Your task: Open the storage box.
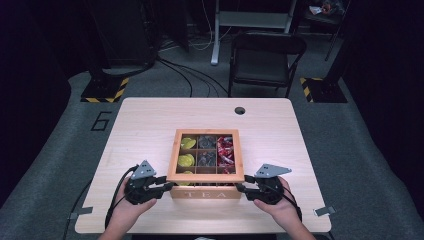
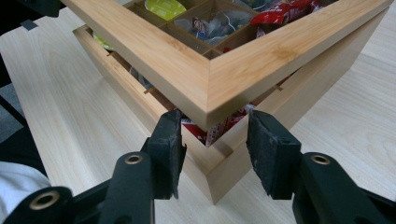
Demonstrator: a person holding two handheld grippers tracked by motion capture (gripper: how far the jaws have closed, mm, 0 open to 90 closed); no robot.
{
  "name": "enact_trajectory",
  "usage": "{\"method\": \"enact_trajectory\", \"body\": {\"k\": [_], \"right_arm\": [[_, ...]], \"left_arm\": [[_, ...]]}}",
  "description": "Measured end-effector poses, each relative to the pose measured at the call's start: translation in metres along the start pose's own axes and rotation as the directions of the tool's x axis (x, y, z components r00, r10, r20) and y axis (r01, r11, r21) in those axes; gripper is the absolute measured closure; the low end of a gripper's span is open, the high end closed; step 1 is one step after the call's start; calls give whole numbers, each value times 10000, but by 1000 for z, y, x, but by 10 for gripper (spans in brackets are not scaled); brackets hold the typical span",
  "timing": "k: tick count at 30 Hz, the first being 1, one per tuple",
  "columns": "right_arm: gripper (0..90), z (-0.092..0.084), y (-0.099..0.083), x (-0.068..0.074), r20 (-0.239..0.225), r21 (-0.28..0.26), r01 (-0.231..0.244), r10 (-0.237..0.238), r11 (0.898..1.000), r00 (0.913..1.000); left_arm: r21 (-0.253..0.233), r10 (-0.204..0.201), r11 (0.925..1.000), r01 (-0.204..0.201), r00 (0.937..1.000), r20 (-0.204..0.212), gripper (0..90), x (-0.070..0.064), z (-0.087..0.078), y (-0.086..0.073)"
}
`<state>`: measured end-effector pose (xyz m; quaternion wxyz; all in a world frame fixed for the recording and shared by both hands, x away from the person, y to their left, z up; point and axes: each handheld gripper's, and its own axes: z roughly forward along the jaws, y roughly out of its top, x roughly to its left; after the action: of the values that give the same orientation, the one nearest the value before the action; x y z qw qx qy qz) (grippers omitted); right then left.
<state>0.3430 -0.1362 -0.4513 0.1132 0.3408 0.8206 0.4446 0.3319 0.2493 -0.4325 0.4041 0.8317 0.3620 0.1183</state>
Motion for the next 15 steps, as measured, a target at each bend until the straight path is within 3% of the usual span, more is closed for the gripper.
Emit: {"method": "enact_trajectory", "body": {"k": [4, 15], "right_arm": [[569, 0, 3, 0, -73, -26, -239, 239, 9997, 9997], [575, -1, 10, 1, -159, 238, -194, 198, 9995, 9997]], "left_arm": [[27, 3, 10000, -3, 10000, 4, 654, 0, 1, -1], [-143, 5, 9999, -5, 10000, -12, 642, 1, 3, 0]]}}
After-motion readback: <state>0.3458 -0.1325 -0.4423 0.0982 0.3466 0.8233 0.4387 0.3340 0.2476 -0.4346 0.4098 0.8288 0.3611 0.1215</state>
